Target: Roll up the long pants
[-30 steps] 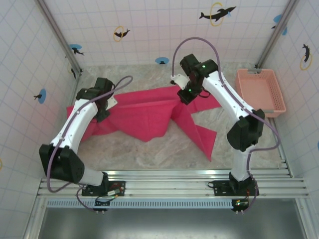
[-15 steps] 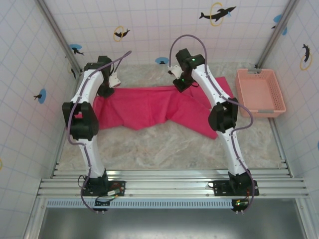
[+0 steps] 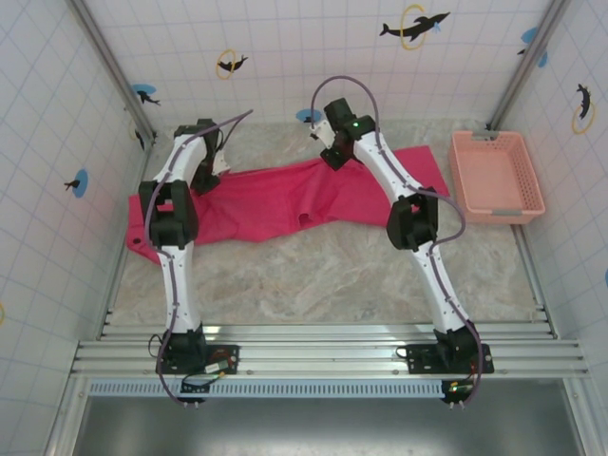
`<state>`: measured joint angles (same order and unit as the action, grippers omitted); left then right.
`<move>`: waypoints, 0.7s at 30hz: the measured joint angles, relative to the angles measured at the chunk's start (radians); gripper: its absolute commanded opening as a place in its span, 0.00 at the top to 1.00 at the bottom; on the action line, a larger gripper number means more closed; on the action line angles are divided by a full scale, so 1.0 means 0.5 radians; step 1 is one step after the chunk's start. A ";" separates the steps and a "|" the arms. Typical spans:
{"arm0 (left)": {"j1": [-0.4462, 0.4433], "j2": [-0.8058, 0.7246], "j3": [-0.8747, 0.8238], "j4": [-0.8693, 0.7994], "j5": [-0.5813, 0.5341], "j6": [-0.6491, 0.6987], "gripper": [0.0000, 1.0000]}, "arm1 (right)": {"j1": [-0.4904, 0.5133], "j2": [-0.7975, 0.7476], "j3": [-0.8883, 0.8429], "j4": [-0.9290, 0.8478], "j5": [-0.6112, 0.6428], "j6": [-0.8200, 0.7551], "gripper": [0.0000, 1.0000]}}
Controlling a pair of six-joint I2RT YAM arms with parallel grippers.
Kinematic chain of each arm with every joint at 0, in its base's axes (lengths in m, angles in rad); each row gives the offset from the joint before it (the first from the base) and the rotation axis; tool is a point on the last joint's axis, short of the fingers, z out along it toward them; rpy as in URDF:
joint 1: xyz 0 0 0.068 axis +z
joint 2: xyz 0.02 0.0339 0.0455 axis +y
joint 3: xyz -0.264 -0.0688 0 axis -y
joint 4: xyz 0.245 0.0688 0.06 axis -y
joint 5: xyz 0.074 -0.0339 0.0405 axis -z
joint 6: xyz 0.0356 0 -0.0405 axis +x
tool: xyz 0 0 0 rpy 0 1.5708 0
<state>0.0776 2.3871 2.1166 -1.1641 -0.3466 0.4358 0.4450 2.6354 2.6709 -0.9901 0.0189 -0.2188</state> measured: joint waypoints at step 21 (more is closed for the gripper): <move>0.092 -0.233 -0.061 0.012 -0.083 -0.209 0.02 | -0.107 -0.395 -0.241 0.019 0.299 0.073 0.20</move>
<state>0.1238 2.2704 2.0861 -1.1580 -0.3882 0.3313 0.3916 2.4378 2.5504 -0.9806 0.1684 -0.1822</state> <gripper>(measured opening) 0.975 0.826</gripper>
